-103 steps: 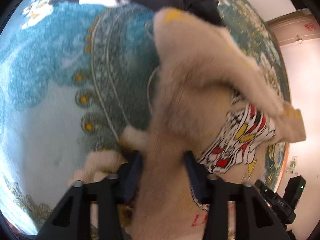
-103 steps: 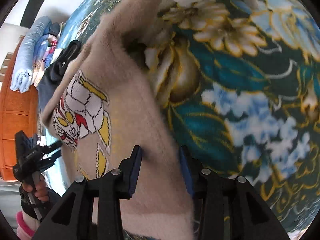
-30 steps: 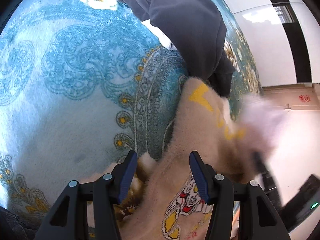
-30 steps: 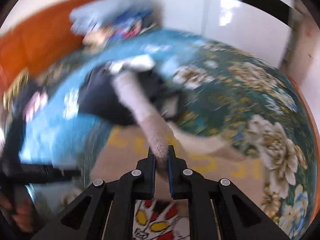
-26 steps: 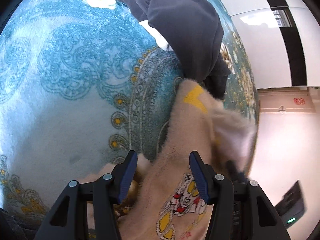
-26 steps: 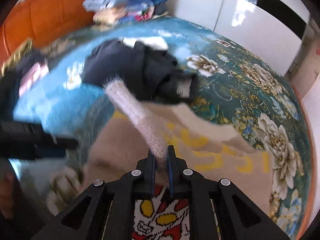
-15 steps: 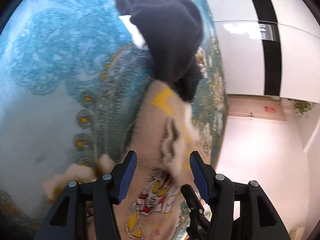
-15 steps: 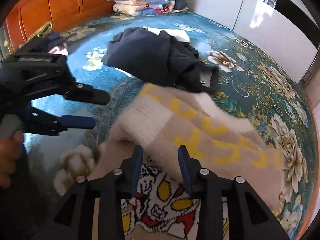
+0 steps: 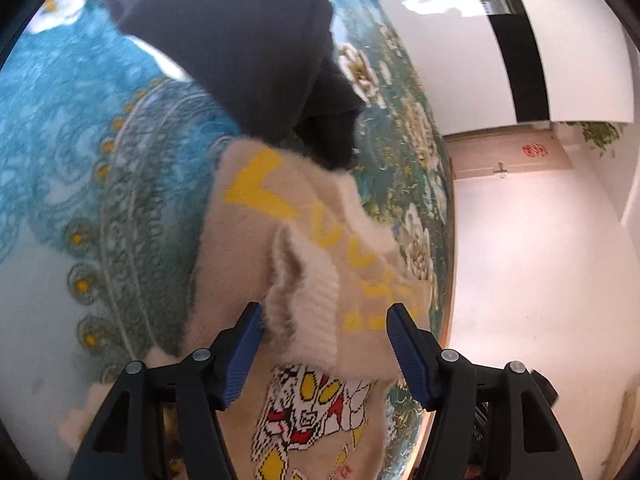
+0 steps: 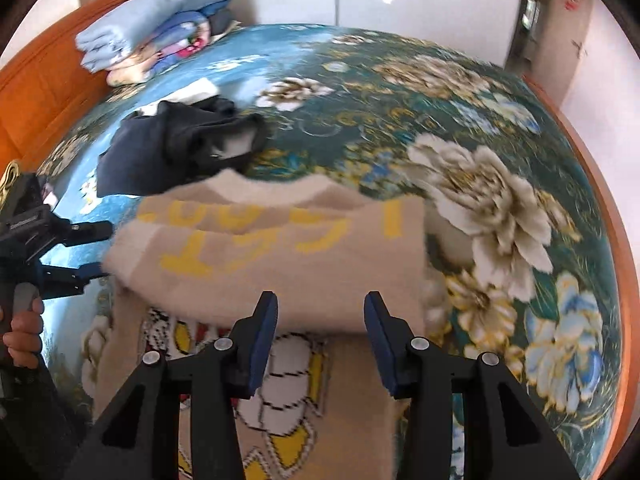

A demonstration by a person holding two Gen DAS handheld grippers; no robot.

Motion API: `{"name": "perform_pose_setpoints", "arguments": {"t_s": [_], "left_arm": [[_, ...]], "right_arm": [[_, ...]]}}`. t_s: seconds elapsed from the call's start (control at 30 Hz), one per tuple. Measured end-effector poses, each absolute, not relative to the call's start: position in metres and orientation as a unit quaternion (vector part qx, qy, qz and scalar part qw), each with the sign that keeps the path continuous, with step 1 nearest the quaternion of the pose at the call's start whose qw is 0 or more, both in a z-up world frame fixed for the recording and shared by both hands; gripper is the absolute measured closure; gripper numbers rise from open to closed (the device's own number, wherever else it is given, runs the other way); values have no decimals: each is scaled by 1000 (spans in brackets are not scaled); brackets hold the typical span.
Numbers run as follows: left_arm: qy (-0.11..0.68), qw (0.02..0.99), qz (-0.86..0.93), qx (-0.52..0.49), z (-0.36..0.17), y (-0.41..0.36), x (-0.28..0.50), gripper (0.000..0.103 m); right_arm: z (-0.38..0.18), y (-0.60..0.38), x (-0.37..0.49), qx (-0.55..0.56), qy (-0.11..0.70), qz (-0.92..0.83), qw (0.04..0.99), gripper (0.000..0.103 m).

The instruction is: Fold clothes

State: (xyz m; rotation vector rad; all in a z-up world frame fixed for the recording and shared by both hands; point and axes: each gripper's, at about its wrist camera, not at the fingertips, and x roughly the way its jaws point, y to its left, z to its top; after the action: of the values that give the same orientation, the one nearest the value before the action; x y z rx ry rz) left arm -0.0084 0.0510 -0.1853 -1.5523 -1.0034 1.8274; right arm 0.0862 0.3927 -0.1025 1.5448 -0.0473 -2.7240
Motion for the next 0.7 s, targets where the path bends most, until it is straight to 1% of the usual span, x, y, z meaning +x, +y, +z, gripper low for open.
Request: {"name": "perform_pose_setpoints", "arguments": {"t_s": [0.03,0.07,0.1,0.13,0.23,0.27,0.37,0.4,0.47,0.53,0.7], "left_arm": [[-365,271,679,-576,-185,54,-8,58],[-357,275,681,-577,-185,57,-7,68],[-346,277,685,-578,-184,60,-6,83],[-326,278,693,-580,-183,64,-3,91],[-297,281,715,-567,-174,64,1,93],[-304,281,721,-555,-171,56,3,93],[-359,278,735,-503,-154,28,10,93],[-363,265,743,-496,-152,19,11,93],[-349,233,746,-517,-161,13,8,93],[-340,195,726,-564,-187,13,5,93],[-334,177,714,-589,-204,17,2,93]], "right_arm": [[-105,399,85,495,-24,-869,-2,57],[-107,405,83,497,-37,-867,-7,57],[-109,412,81,499,-55,-865,-11,57],[-112,417,78,502,-72,-862,-14,57],[-119,425,69,510,-104,-853,-18,57],[-119,424,67,511,-103,-853,-17,57],[-110,419,62,499,-95,-861,-6,57],[-106,417,61,494,-92,-865,-2,57],[-99,413,60,480,-81,-874,4,57],[-103,410,54,487,-76,-870,7,56],[-143,412,40,525,-79,-848,4,56]]}}
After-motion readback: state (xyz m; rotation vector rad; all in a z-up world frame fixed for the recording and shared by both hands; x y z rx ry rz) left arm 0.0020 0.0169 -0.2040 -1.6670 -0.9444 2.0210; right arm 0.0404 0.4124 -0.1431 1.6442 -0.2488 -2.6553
